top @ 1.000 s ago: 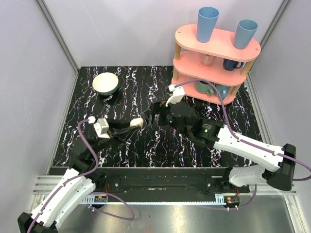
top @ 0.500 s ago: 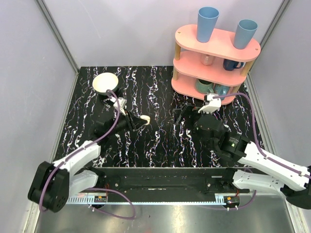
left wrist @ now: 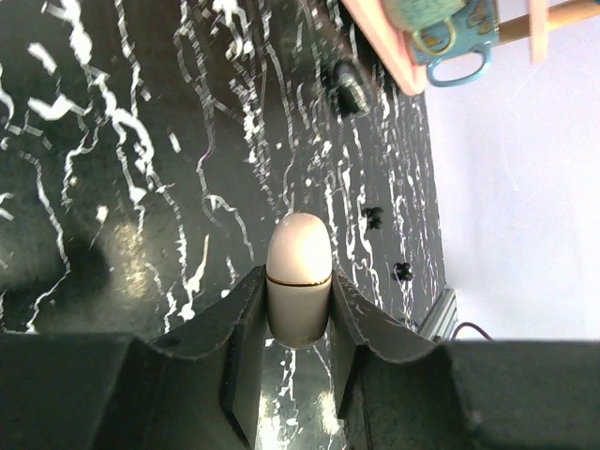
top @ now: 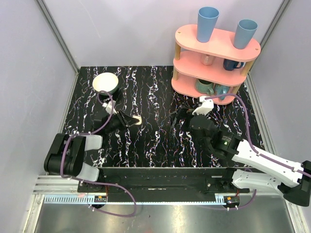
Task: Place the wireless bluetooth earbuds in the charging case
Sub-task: Place the charging case with the earbuds at the center of the board.
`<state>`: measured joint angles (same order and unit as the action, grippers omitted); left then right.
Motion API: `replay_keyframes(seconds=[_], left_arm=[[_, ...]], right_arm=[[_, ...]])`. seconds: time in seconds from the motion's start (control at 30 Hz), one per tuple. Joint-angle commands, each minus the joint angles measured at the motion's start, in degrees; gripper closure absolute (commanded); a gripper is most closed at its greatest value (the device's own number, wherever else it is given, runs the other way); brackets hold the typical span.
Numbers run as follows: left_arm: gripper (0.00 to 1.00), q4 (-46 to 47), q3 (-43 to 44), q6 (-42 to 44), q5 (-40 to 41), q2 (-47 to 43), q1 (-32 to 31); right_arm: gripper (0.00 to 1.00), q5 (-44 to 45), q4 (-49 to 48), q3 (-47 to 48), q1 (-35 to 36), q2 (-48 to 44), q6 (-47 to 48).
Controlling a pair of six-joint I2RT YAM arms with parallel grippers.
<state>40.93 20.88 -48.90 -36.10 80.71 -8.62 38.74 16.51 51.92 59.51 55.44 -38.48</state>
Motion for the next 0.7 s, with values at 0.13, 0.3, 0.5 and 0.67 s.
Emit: replay_keyframes(seconds=[0.13,0.3,0.5,0.67], left_arm=[[0.95,9.5,-1.9,-2.7,-1.9,7.8,1.2],[0.81,8.6,-2.8,-1.5,0.3,10.4,2.6],[0.75,8.2,-2.4,0.3,-1.9,12.8,4.9],[0.6,4.5,-2.2,2.9,-0.5,12.2,5.9]], right_arm=[[0.0,-4.8,-1.6,2.3,-1.5,2.9,1.0],[0.0,-4.8,-4.2,1.3,-1.5,1.3,-0.5],[0.0,-4.4,-4.3,0.2,-1.5,0.7,-1.6],[0.0,-4.3,-4.4,0.2,-1.5,1.0,-1.8]])
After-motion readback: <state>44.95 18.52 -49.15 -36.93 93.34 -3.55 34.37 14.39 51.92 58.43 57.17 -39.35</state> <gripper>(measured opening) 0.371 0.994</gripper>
